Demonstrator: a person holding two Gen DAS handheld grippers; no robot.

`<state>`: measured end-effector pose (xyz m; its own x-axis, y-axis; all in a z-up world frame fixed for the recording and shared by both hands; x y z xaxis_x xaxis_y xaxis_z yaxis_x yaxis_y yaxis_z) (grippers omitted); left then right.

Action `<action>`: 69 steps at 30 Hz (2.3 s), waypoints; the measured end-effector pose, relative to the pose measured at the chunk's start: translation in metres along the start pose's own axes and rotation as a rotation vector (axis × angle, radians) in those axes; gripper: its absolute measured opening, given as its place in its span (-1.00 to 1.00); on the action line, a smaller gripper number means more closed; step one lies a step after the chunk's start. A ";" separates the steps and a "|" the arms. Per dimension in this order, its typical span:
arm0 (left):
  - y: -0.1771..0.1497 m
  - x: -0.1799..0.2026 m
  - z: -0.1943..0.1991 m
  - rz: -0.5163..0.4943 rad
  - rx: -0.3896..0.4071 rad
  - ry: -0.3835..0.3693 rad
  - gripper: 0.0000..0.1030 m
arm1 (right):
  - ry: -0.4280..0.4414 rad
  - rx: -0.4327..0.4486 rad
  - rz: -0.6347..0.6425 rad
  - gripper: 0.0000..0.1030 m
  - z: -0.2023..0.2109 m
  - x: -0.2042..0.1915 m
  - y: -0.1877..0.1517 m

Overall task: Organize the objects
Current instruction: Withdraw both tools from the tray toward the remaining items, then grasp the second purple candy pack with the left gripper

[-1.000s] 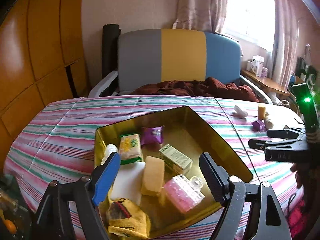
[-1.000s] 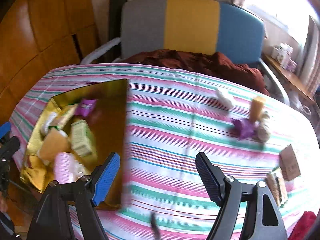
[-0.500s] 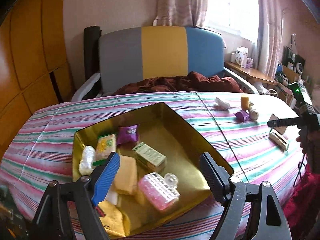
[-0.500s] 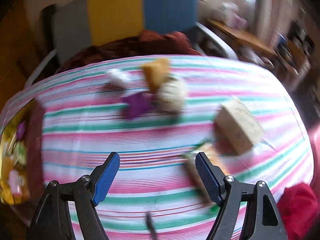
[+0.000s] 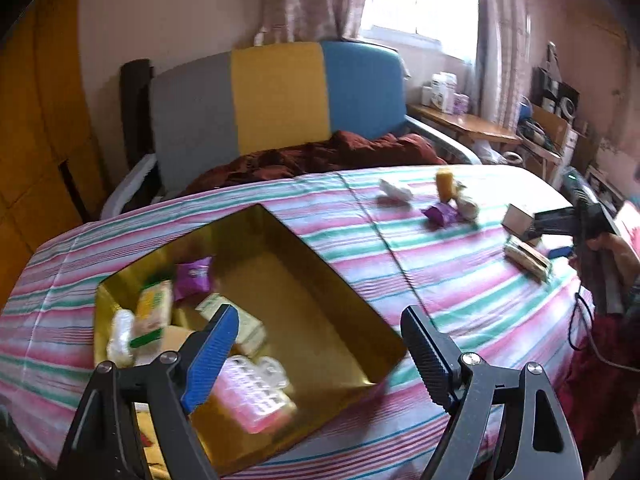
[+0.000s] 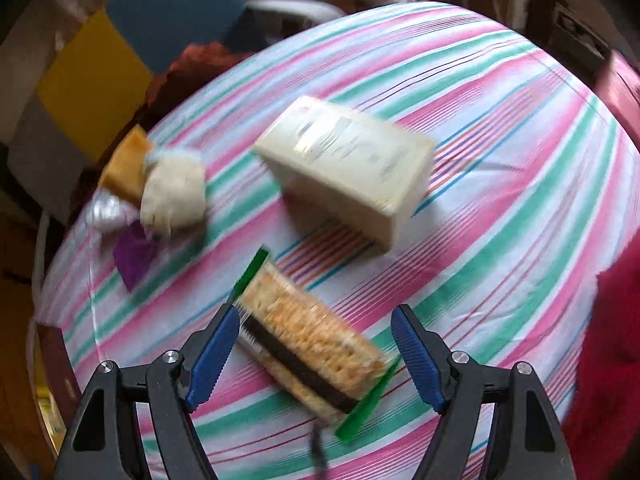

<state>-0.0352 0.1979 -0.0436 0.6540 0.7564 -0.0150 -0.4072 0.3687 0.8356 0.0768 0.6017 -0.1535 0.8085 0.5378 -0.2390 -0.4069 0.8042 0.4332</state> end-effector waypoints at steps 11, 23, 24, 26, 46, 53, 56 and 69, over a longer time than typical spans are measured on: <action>-0.017 0.049 -0.013 -0.067 -0.067 -0.111 0.63 | 0.101 -0.018 0.114 0.55 0.004 -0.031 -0.010; -0.002 0.070 -0.033 -0.066 -0.097 -0.163 0.63 | 0.002 -0.023 0.034 0.55 -0.003 0.000 -0.002; 0.000 0.072 -0.036 -0.064 -0.101 -0.166 0.64 | 0.001 -0.024 0.035 0.55 -0.003 0.000 -0.001; 0.005 0.078 -0.044 -0.057 -0.114 -0.176 0.64 | 0.006 -0.022 0.039 0.55 -0.002 0.000 -0.001; 0.065 0.133 -0.178 0.172 -0.307 -0.236 0.52 | 0.141 -0.009 0.037 0.55 0.004 -0.023 -0.001; 0.073 0.151 -0.230 0.234 -0.363 -0.211 0.40 | 0.188 -0.014 0.018 0.55 0.004 -0.027 0.001; 0.077 0.161 -0.251 0.247 -0.376 -0.193 0.38 | 0.201 -0.016 0.025 0.55 0.005 -0.030 0.000; 0.065 0.175 -0.311 0.270 -0.438 -0.136 0.18 | 0.211 -0.038 0.015 0.55 0.000 -0.030 -0.002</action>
<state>-0.1457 0.5219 -0.1624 0.5540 0.7894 0.2643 -0.7814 0.3837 0.4921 0.0535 0.5840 -0.1474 0.6967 0.5877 -0.4113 -0.4370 0.8024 0.4064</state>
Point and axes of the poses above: each gripper's, at about its wrist camera, not at the fingertips, and z roughly against the way its jaws point, x to its right, y to its top, the point moved 7 cm from there along -z, roughly the way its jaws point, and after that the axes turned 8 degrees about x, right-handed, at the moved point
